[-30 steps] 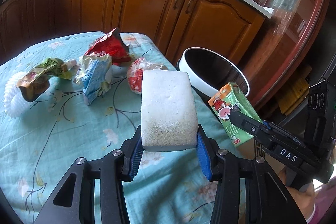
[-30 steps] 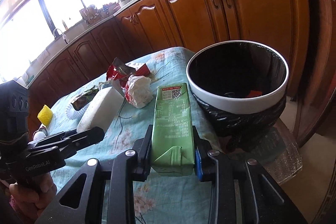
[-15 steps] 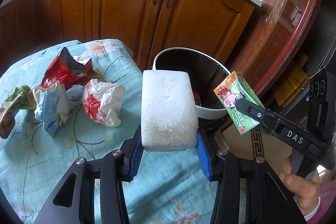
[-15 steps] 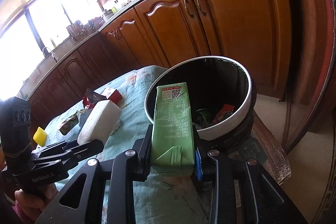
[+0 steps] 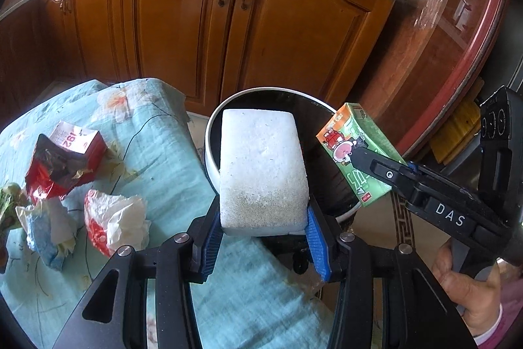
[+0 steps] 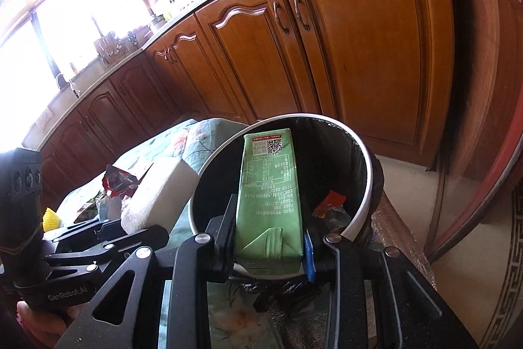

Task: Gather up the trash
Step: 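Carry foam block and carton over the bin and open both tools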

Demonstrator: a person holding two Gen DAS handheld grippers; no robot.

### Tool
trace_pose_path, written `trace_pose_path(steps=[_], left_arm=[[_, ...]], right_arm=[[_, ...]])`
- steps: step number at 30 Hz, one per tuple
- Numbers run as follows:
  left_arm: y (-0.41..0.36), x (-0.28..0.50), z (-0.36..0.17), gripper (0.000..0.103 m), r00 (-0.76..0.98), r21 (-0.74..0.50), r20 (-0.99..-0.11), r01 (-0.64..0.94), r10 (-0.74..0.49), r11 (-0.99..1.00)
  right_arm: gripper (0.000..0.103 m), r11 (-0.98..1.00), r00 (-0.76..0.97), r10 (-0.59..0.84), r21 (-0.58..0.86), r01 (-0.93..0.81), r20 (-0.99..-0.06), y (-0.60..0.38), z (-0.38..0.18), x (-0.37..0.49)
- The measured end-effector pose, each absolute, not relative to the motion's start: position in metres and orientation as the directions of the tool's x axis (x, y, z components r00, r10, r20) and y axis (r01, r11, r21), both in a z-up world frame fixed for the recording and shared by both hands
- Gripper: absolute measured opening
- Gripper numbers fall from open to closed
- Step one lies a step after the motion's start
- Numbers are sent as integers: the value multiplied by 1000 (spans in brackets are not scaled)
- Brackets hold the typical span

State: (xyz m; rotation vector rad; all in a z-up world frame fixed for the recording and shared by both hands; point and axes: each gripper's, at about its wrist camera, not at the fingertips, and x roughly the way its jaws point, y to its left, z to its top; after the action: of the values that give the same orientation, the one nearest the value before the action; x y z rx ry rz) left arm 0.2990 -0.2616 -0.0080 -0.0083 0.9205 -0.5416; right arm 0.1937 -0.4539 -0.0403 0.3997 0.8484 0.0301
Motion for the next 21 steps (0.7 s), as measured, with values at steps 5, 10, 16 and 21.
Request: trace_pose_path(steps=[5, 10, 16, 21], left_arm=[[-277, 315, -13, 45, 473, -213, -769, 446, -431, 869], [-290, 327, -16, 46, 469, -199, -778, 448, -419, 872], [-298, 334, -18, 46, 466, -191, -782, 452, -414, 871], [-303, 336, -19, 47, 464, -183, -787, 455, -407, 872]], right_arm=[[32, 928, 648, 179, 345, 138, -740, -463, -46, 205], [32, 929, 640, 175, 341, 144, -748, -470, -47, 210], [32, 932, 630, 168, 330, 149, -758, -473, -49, 216], [32, 934, 622, 166, 325, 150, -765, -476, -51, 222]])
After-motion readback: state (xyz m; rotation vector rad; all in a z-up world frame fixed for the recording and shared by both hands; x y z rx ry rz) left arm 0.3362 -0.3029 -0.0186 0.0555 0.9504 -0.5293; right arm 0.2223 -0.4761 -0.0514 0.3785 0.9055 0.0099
